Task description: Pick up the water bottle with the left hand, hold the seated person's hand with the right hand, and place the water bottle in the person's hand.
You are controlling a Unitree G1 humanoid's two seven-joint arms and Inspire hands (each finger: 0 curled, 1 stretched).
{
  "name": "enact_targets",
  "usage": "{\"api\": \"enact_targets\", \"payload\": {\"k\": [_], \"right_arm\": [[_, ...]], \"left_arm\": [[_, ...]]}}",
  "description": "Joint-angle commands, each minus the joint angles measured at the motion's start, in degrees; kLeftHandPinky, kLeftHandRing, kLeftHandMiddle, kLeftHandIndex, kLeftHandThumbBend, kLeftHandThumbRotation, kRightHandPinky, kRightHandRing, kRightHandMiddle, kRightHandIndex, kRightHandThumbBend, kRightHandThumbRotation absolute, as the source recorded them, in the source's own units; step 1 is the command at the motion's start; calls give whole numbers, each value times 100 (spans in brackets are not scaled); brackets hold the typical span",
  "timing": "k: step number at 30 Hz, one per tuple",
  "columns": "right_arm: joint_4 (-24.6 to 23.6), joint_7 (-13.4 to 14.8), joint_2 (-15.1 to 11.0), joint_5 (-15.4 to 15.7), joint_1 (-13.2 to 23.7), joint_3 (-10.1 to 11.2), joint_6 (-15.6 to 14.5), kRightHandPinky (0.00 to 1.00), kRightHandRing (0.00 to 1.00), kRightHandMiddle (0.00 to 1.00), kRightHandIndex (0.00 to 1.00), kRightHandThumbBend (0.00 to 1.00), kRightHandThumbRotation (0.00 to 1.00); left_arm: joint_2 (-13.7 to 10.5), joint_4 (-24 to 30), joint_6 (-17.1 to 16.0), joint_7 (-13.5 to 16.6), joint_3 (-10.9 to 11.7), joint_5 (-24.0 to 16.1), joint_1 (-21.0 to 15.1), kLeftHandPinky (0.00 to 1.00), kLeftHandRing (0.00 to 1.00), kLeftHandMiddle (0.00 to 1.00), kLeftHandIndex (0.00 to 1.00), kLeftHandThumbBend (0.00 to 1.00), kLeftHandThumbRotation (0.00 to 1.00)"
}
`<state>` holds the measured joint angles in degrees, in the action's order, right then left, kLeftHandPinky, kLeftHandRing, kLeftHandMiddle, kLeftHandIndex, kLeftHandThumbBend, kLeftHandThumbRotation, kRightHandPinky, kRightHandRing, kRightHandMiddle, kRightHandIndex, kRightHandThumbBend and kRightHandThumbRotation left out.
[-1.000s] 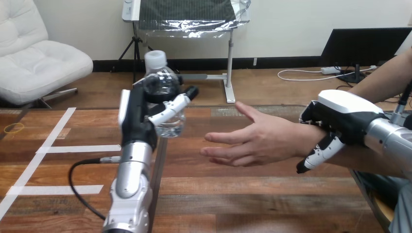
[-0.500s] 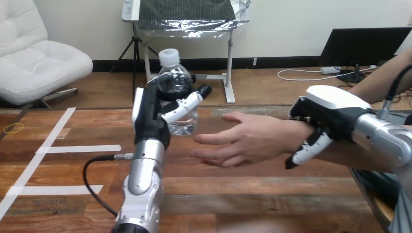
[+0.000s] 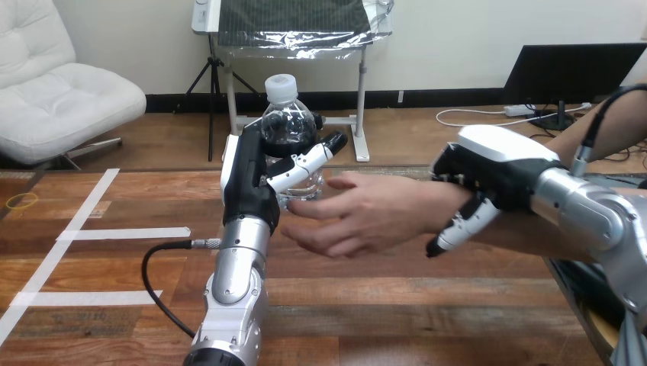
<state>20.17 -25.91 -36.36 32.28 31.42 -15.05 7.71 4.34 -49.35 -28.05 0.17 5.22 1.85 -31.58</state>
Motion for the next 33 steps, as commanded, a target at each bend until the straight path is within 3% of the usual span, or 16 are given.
{"api": "enact_targets", "payload": {"k": [1,33], "right_arm": [[-66,88,241,-88,384,-34,37,23,29,35,35,90,17],[-110,109,410,60,528,-98,64,20,25,32,32,92,20]], "left_arm": [[80,37,-252,-80,-43,43,-569,31,35,40,46,63,0],[325,9,-234,-146,-125,149,-457,32,36,40,46,62,0]]}}
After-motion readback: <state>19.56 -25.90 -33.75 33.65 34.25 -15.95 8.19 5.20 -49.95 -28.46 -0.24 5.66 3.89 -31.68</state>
